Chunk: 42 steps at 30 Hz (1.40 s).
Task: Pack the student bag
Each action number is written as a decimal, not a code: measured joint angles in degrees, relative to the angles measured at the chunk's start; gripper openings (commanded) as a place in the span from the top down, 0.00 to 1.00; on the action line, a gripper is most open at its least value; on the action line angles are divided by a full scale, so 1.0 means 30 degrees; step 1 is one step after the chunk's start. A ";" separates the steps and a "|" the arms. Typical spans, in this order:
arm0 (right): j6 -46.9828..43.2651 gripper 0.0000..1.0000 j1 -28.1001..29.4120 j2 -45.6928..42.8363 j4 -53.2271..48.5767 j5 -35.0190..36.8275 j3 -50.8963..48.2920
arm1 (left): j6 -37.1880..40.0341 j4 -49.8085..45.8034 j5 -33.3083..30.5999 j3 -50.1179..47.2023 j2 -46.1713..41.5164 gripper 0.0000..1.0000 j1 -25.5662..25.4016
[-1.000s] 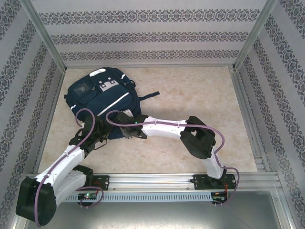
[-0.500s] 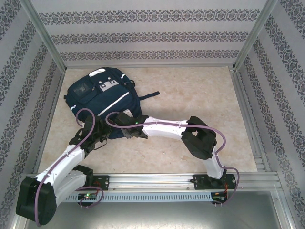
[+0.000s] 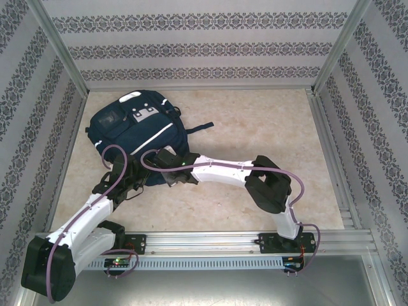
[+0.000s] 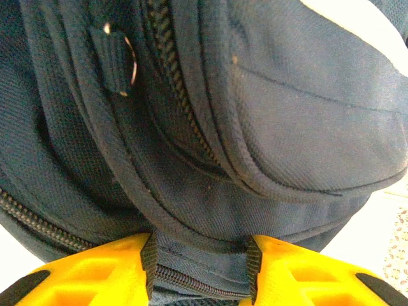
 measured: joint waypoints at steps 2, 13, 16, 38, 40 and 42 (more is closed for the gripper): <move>0.0080 1.00 -0.0095 -0.0503 0.0255 -0.0408 -0.0510 | -0.0321 -0.0204 0.0306 0.0000 -0.0350 0.55 -0.0080; 0.0787 1.00 -0.0627 -0.1552 0.1632 -0.2754 -0.1858 | -0.3038 0.1705 0.0386 -0.0350 0.1501 0.43 -0.2608; 0.0809 1.00 -0.0627 -0.1596 0.1792 -0.3096 -0.2025 | -0.3198 0.2433 -0.0022 -0.0058 0.3016 0.58 -0.2652; -0.0393 0.97 -0.4568 -0.3060 0.1552 -0.2652 -0.3592 | -0.0532 -0.7482 -0.2346 0.0605 -0.4146 1.00 0.2062; -0.0437 0.89 -0.4226 -0.3060 0.1552 -0.3016 -0.3519 | -0.0313 -0.7351 -0.1851 0.0605 -0.3701 1.00 0.2127; -0.0423 0.81 -0.3541 -0.3060 0.1617 -0.3432 -0.3300 | -0.0204 -0.6900 -0.1268 0.0568 -0.2980 1.00 0.2127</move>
